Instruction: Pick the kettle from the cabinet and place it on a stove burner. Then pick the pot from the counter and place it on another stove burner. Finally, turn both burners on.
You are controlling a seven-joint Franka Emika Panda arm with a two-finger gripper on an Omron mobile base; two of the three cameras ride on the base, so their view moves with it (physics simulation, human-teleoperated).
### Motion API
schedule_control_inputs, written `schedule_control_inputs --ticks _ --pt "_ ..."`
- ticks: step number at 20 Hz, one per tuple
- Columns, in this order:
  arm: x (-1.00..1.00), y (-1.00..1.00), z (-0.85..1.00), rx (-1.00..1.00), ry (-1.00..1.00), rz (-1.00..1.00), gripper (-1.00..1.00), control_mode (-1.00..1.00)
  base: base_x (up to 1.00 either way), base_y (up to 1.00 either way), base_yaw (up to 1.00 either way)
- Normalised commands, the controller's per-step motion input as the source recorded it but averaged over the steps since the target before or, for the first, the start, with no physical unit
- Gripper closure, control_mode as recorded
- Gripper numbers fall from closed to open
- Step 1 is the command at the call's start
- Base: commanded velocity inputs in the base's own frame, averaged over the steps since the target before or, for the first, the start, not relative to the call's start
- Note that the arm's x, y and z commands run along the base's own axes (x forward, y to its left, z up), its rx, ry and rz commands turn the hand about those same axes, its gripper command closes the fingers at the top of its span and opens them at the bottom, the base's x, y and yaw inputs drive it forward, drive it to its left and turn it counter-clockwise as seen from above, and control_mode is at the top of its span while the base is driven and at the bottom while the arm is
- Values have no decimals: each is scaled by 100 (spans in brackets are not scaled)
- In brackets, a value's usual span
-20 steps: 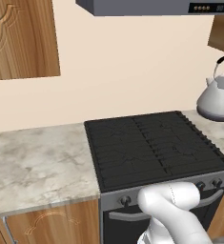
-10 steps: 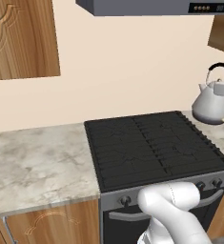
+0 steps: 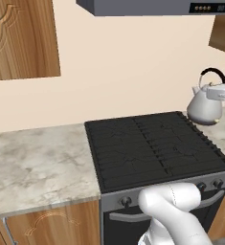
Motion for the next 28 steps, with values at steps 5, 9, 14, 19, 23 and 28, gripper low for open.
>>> schedule_control_inputs --ticks 5,9,14,19,23,28 --pt "28 -15 -35 -10 0 4 100 -100 0 0 0" --pt "35 -14 -36 -7 0 5 100 -100 0 0 0" --pt "41 -12 -27 -2 0 5 100 -100 0 0 0" --pt "40 -6 -14 0 0 4 100 -100 0 0 0" --pt "30 -9 -12 0 0 3 100 -100 0 0 0" --pt "28 -9 -18 0 0 3 100 -100 0 0 0"
